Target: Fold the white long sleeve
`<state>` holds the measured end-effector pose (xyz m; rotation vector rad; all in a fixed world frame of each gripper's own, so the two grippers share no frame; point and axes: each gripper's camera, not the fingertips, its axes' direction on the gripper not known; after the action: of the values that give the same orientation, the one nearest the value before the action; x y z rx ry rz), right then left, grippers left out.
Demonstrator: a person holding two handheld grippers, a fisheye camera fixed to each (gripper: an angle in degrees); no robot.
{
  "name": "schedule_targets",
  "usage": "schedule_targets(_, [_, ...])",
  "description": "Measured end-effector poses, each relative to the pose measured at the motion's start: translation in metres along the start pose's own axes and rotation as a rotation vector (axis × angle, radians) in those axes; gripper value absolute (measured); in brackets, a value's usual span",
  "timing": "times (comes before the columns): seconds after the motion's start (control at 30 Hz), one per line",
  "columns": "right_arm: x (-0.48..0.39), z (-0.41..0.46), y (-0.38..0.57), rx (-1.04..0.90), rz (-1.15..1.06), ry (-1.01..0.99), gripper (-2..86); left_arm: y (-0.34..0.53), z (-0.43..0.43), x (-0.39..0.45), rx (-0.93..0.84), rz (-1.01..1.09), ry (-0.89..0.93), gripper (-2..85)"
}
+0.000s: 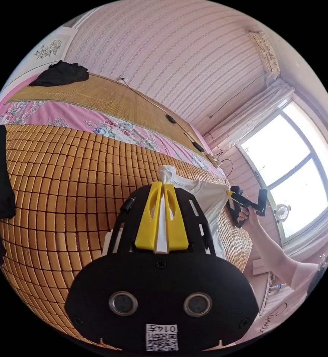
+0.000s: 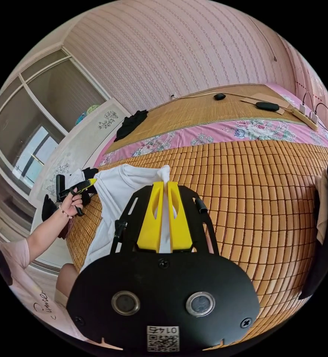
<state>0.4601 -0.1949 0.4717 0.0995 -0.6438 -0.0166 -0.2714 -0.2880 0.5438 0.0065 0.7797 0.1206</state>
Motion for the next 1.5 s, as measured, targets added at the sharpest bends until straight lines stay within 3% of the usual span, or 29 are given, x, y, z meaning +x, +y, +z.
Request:
schedule_targets(0.17, [-0.062, -0.089, 0.093, -0.004, -0.149, -0.059, 0.9, 0.067, -0.079, 0.054, -0.046, 0.196, 0.080, -1.0])
schedule_targets(0.27, [-0.076, -0.106, 0.175, -0.116, -0.108, -0.064, 1.0, 0.142, -0.112, 0.074, -0.144, 0.258, 0.061, -1.0])
schedule_targets(0.4, [-0.064, -0.067, 0.280, -0.340, 0.097, 0.029, 1.1, 0.256, -0.100, 0.054, -0.293, 0.053, 0.065, -1.0])
schedule_targets(0.5, [-0.068, -0.062, 0.305, -0.322, 0.149, 0.078, 1.2, 0.299, -0.093, 0.039, -0.294, -0.067, 0.049, -1.0])
schedule_targets(0.67, [-0.083, -0.098, 0.298, -0.191, 0.139, 0.064, 1.2, 0.299, -0.118, 0.049, -0.222, -0.062, 0.034, -1.0])
schedule_targets(0.83, [-0.088, -0.078, 0.313, -0.340, 0.152, 0.166, 1.2, 0.300, -0.124, 0.060, -0.251, -0.012, -0.062, -1.0])
schedule_targets(0.9, [-0.100, -0.061, 0.320, -0.431, 0.091, 0.239, 1.3, 0.314, -0.104, 0.056, -0.344, -0.036, -0.118, -1.0])
schedule_targets(1.03, [-0.114, -0.077, 0.320, -0.414, 0.074, 0.300, 2.2, 0.321, -0.099, 0.063, -0.413, -0.026, -0.178, -1.0])
schedule_targets(1.17, [-0.150, -0.093, 0.302, -0.380, -0.040, 0.393, 4.9, 0.304, -0.129, 0.095, -0.384, 0.132, -0.284, -0.9])
schedule_targets(1.37, [-0.213, -0.020, 0.256, -0.354, -0.157, 0.192, 11.9, 0.270, -0.082, 0.173, -0.388, 0.343, -0.164, 1.6])
schedule_targets(1.5, [-0.218, 0.040, 0.249, -0.483, -0.155, 0.221, 9.6, 0.259, -0.021, 0.168, -0.470, 0.244, -0.166, 6.0])
